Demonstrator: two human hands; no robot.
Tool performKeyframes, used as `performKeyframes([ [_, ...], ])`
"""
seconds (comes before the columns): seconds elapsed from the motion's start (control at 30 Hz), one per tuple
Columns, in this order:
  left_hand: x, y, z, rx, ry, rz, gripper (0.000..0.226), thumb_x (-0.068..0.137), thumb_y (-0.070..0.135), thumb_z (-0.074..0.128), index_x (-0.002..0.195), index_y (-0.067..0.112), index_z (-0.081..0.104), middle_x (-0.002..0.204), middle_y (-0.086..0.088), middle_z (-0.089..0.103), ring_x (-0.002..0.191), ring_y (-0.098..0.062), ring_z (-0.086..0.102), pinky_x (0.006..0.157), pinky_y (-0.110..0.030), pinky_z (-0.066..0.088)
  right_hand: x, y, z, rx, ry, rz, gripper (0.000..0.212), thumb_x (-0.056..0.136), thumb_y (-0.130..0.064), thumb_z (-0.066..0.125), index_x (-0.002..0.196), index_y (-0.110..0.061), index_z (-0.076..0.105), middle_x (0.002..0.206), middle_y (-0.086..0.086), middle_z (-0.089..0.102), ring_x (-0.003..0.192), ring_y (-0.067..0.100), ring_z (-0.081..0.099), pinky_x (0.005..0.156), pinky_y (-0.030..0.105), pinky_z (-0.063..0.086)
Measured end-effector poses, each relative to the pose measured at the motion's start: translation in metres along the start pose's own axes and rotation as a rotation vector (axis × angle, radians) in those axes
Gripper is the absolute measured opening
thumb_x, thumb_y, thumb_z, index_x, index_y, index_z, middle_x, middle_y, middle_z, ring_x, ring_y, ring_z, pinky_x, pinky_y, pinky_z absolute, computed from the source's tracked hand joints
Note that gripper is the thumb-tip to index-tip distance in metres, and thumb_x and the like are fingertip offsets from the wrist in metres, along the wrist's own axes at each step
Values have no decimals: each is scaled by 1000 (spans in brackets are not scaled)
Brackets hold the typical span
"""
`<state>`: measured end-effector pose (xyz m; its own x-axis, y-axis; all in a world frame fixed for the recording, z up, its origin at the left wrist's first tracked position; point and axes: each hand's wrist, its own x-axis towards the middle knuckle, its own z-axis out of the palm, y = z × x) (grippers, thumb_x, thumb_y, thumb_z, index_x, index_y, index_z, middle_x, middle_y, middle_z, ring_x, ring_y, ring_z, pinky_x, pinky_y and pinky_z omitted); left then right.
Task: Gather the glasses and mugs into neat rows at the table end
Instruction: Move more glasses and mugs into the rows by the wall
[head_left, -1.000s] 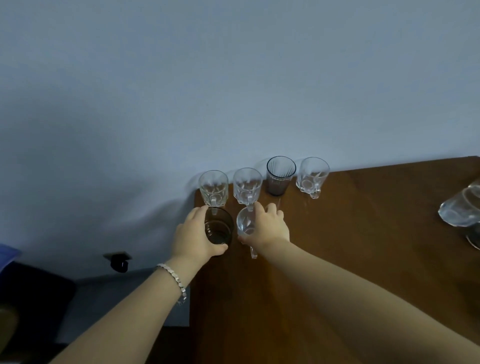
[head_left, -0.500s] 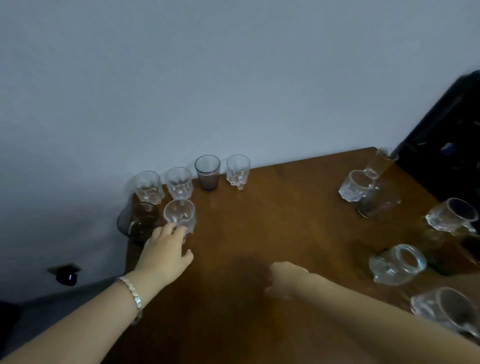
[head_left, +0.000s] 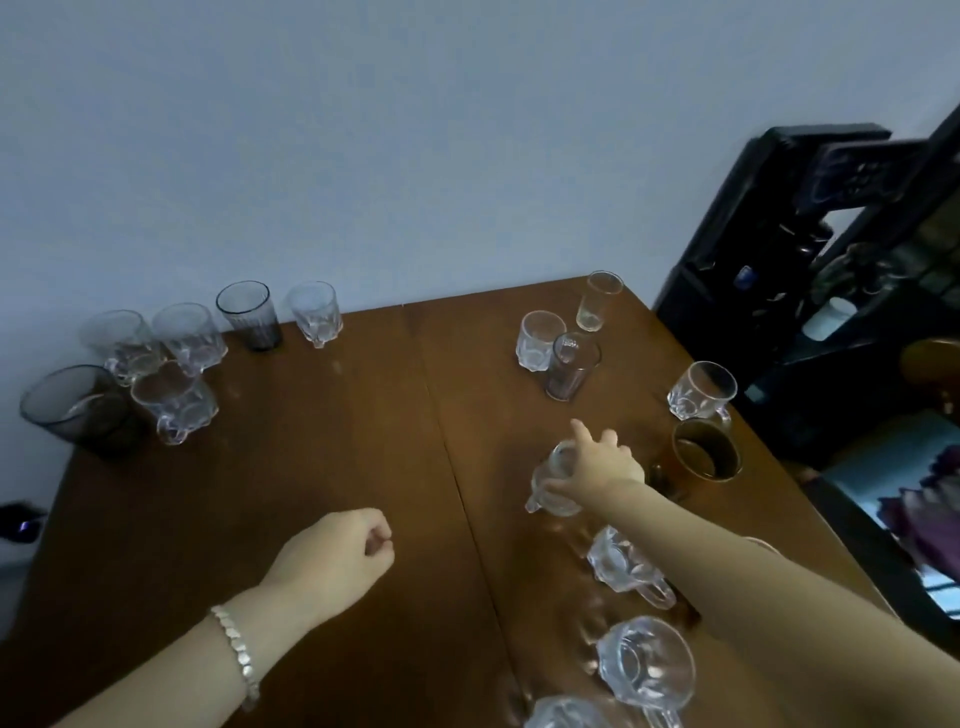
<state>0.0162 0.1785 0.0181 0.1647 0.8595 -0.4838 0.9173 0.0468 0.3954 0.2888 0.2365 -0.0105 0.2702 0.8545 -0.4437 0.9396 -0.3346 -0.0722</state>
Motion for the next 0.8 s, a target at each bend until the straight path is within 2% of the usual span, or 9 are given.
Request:
performKeyframes([
  [0.07, -9, 14, 11, -30, 15, -35, 21, 93, 30, 52, 112, 27, 61, 108, 9, 65, 93, -5, 61, 70, -15, 45, 11, 8, 6, 145, -72, -11, 80, 76, -54, 67, 141, -25, 28, 132, 11, 47, 114, 32, 56, 88, 38, 52],
  [0.13, -16, 24, 19, -57, 32, -68, 20, 93, 29, 53, 111, 27, 62, 108, 8, 66, 94, -5, 61, 72, -14, 45, 14, 13, 8, 224, -57, -64, 71, 74, -52, 70, 130, -23, 39, 124, 10, 54, 107, 30, 59, 86, 38, 55],
  [0.27, -26, 43, 31, -83, 39, -117, 23, 93, 27, 54, 114, 24, 61, 111, 7, 66, 99, -6, 61, 81, -19, 50, 5, 27, -2, 311, -48, -200, 66, 72, -44, 75, 125, -24, 42, 123, 7, 57, 109, 28, 58, 90, 39, 53],
  [0.47, -8, 92, 52, -122, -2, -68, 28, 92, 29, 55, 118, 21, 60, 103, 8, 63, 95, -9, 62, 83, -24, 51, -38, 92, -64, 409, 176, -350, 72, 71, -45, 76, 131, -25, 43, 130, 4, 60, 113, 24, 61, 90, 36, 53],
  [0.57, 16, 137, 76, -106, -55, -14, 45, 88, 37, 58, 131, 22, 49, 124, 3, 59, 107, -14, 60, 91, -30, 51, -64, 135, -91, 435, 236, -346, 70, 71, -43, 77, 130, -22, 47, 122, 4, 65, 102, 24, 66, 80, 27, 51],
  [0.6, 24, 153, 86, -92, -63, 6, 56, 86, 40, 60, 136, 22, 43, 134, 2, 53, 115, -16, 57, 95, -32, 50, -70, 148, -96, 436, 253, -328, 69, 70, -43, 77, 130, -22, 48, 119, 4, 66, 99, 24, 67, 77, 26, 51],
  [0.67, 36, 183, 108, -50, -85, 31, 79, 80, 50, 63, 145, 23, 28, 150, 0, 35, 130, -20, 47, 100, -35, 46, -77, 169, -100, 433, 285, -284, 70, 69, -43, 78, 130, -23, 50, 120, 4, 66, 103, 23, 66, 82, 29, 52],
  [0.73, 46, 206, 128, 22, -116, 24, 97, 73, 59, 66, 149, 24, 16, 152, 0, 29, 133, -23, 42, 100, -38, 44, -78, 187, -98, 441, 308, -236, 70, 68, -43, 79, 129, -24, 51, 120, 3, 66, 105, 21, 64, 85, 31, 51],
  [0.8, 54, 219, 140, 114, -124, 6, 102, 71, 62, 66, 149, 25, 13, 147, -2, 34, 130, -25, 45, 96, -38, 44, -78, 199, -94, 437, 327, -201, 70, 67, -43, 79, 128, -25, 51, 119, 1, 66, 104, 20, 64, 81, 28, 50],
])
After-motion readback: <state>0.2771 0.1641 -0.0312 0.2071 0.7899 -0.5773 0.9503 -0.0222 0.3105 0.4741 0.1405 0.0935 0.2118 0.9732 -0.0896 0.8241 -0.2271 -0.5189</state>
